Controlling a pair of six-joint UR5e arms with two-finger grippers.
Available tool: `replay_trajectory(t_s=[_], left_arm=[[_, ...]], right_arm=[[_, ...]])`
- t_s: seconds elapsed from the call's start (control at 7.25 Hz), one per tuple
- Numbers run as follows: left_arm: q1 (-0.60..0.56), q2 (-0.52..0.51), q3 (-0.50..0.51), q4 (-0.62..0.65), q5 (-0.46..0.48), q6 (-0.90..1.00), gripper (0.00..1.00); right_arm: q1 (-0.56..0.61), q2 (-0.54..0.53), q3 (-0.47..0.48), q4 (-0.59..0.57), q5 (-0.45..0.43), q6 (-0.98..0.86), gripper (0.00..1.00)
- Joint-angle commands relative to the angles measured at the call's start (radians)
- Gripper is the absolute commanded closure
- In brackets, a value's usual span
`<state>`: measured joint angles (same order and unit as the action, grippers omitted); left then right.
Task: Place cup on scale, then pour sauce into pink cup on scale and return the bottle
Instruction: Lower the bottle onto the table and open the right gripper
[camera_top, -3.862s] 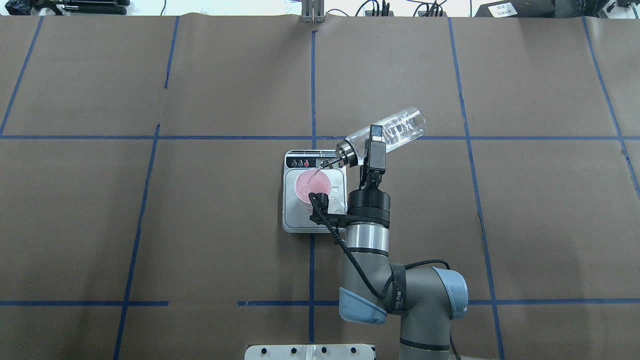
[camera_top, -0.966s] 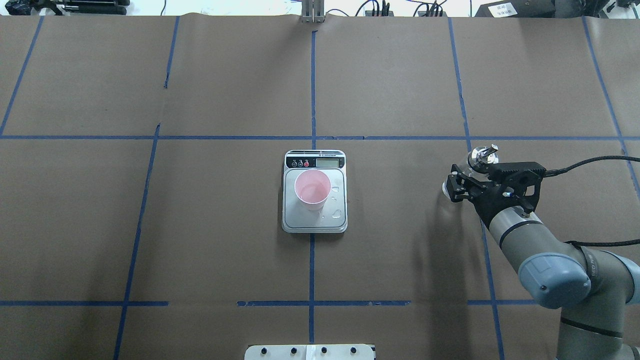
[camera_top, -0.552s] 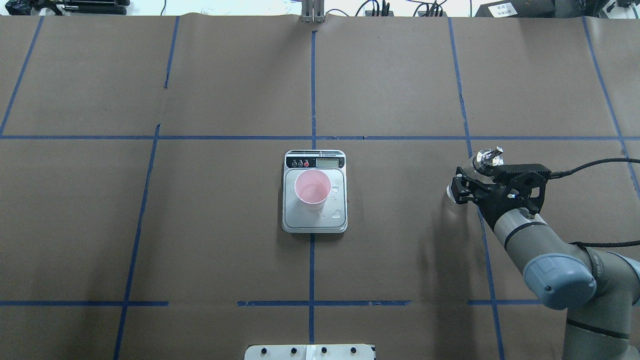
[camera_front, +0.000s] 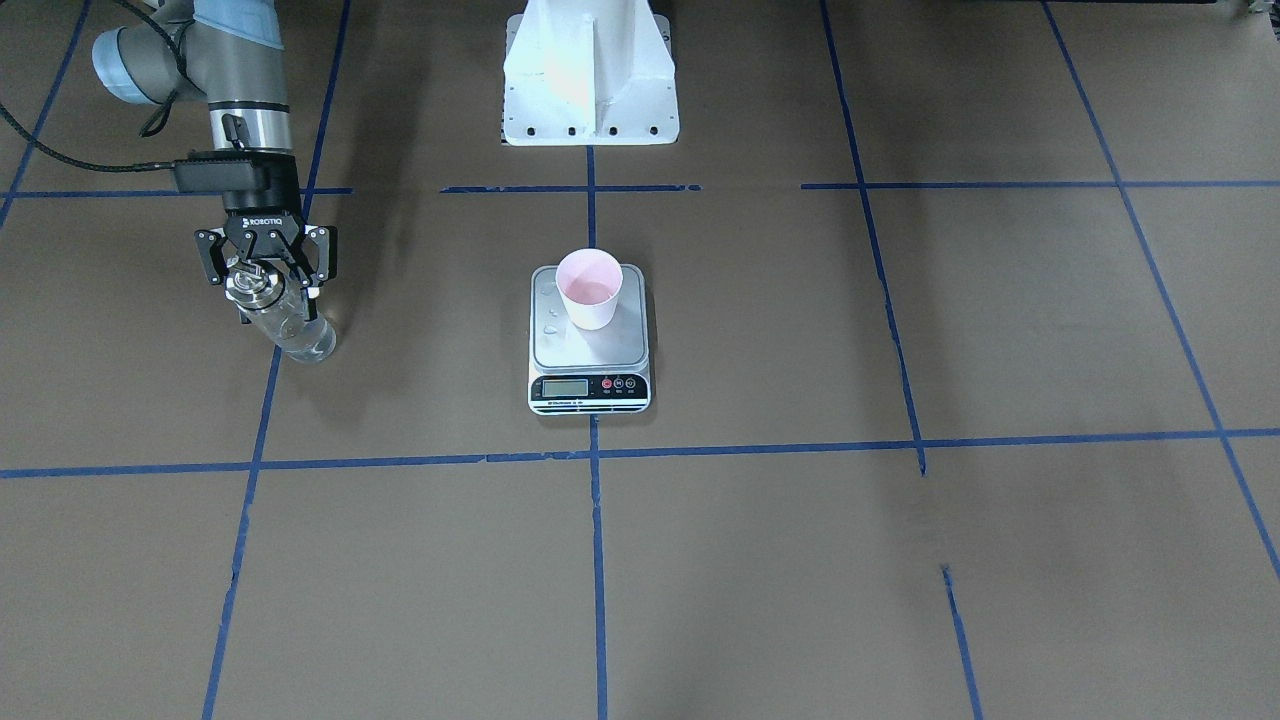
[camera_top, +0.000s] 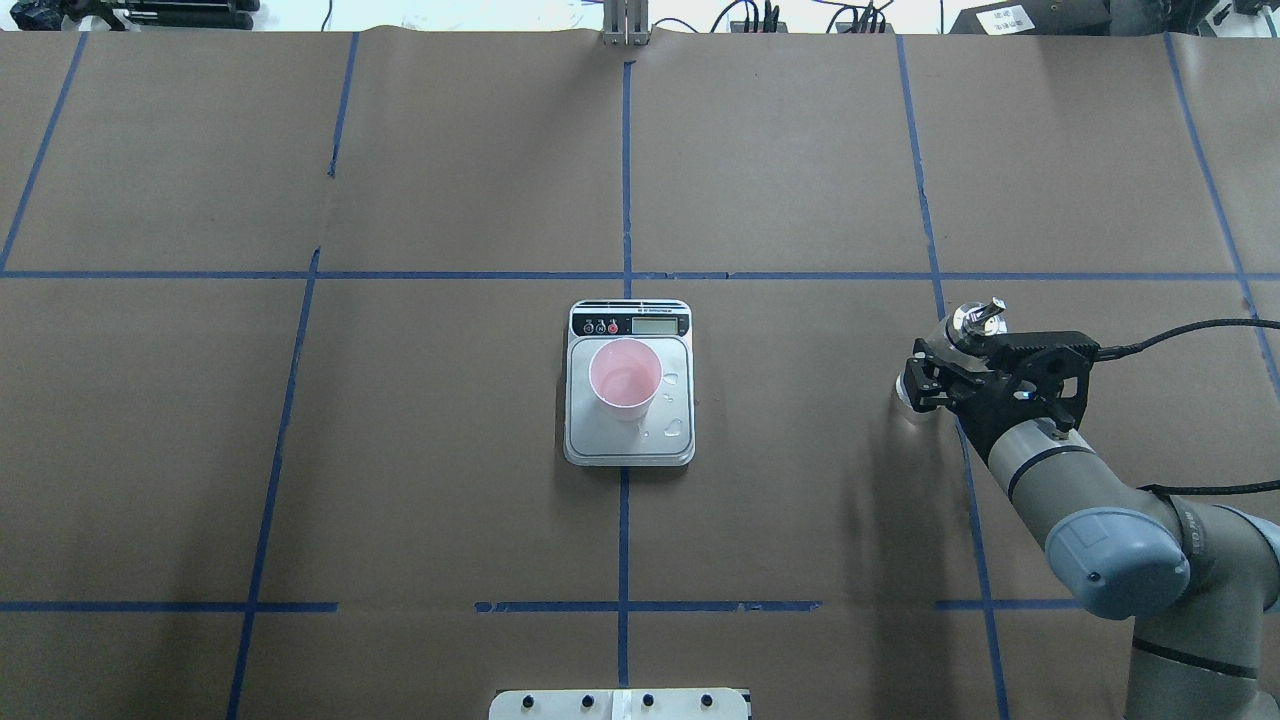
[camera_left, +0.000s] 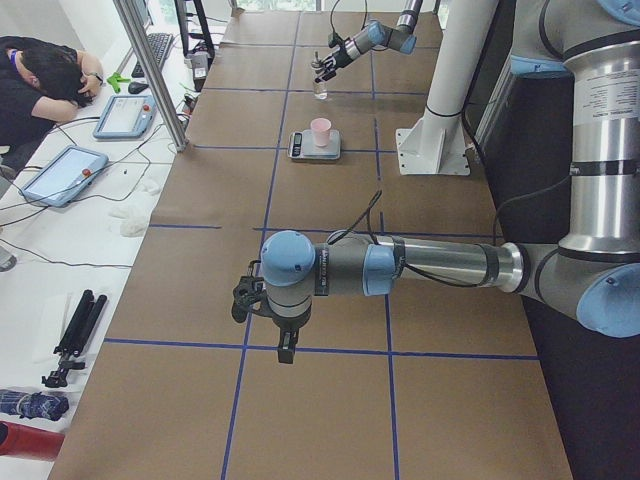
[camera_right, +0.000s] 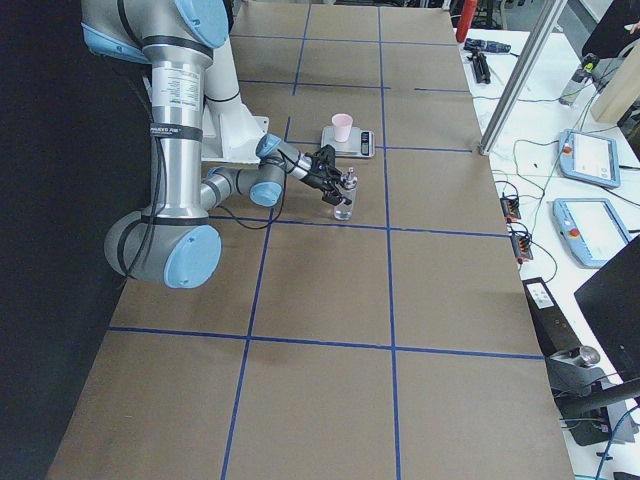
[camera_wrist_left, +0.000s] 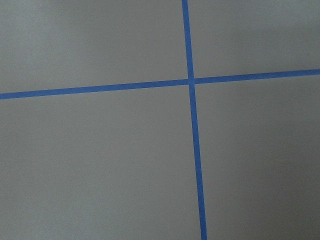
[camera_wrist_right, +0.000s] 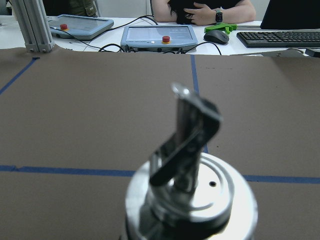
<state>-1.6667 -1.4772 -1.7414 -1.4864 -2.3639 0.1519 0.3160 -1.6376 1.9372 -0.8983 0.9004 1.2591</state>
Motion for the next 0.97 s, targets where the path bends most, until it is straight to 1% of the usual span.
replay_trajectory(t_s=[0.0, 0.14, 0.28, 0.41, 0.55, 0.69, 0.83], left_arm=[[0.001, 0.0, 0.0, 0.0, 0.0, 0.0, 0.0], [0.001, -0.002, 0.0, 0.0, 0.0, 0.0, 0.0], [0.001, -0.002, 0.0, 0.0, 0.0, 0.0, 0.0], [0.001, -0.002, -0.001, 0.0, 0.0, 0.0, 0.0], [0.001, -0.003, -0.001, 0.0, 0.0, 0.0, 0.0], [0.001, -0.005, -0.001, 0.0, 0.0, 0.0, 0.0], [0.001, -0.006, 0.0, 0.0, 0.0, -0.002, 0.0]], right_arm=[[-0.002, 0.001, -0.006, -0.002, 0.0, -0.001, 0.67], [-0.002, 0.001, -0.003, -0.013, 0.0, -0.003, 0.53], [-0.002, 0.001, -0.003, -0.013, 0.0, -0.003, 0.37], [-0.002, 0.002, -0.003, -0.013, 0.0, -0.004, 0.33], [-0.003, 0.005, -0.001, -0.013, 0.0, -0.004, 0.12], [-0.003, 0.007, -0.001, -0.013, 0.0, -0.004, 0.0], [-0.003, 0.008, -0.001, -0.013, 0.0, -0.006, 0.0]])
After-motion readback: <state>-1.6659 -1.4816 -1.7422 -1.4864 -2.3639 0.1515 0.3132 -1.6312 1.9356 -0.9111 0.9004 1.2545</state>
